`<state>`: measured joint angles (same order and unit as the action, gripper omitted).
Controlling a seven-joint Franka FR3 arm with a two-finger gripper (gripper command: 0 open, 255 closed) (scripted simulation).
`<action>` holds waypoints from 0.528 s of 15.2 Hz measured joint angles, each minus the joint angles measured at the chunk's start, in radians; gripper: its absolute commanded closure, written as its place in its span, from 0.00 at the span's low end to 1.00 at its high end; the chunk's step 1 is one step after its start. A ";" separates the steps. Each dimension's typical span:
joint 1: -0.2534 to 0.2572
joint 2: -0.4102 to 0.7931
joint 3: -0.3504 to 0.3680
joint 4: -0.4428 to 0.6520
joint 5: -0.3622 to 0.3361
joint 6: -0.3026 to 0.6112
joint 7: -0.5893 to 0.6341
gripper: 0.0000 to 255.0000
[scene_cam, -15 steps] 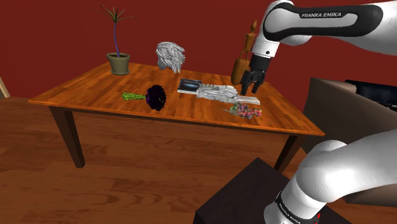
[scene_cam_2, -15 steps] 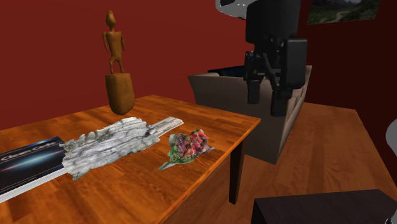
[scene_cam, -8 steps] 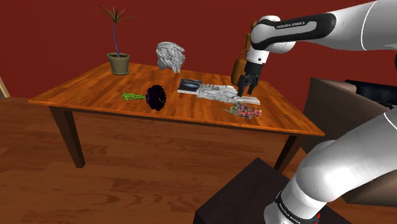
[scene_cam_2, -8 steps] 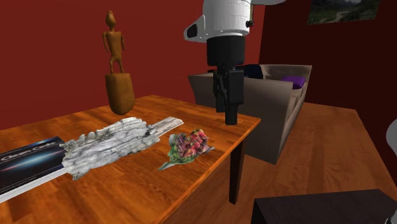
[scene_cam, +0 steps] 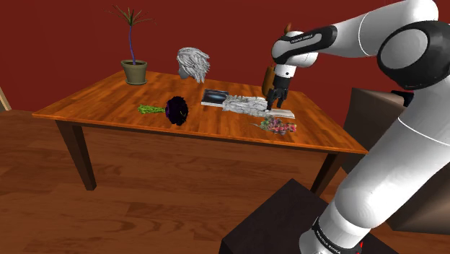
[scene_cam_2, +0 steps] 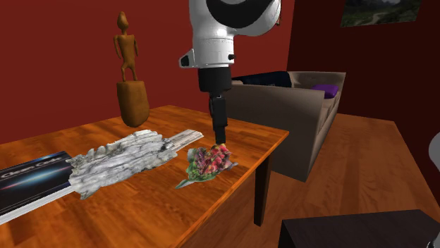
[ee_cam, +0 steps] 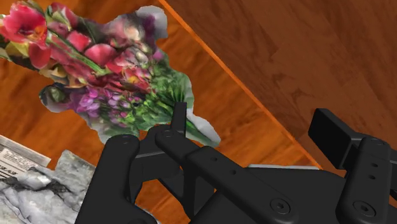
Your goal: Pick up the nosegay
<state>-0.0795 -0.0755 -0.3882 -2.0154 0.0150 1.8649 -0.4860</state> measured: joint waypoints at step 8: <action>-0.076 0.342 -0.043 0.289 0.112 0.006 -0.167 0.00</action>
<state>-0.1554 0.2665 -0.4308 -1.7267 0.1271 1.8706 -0.6529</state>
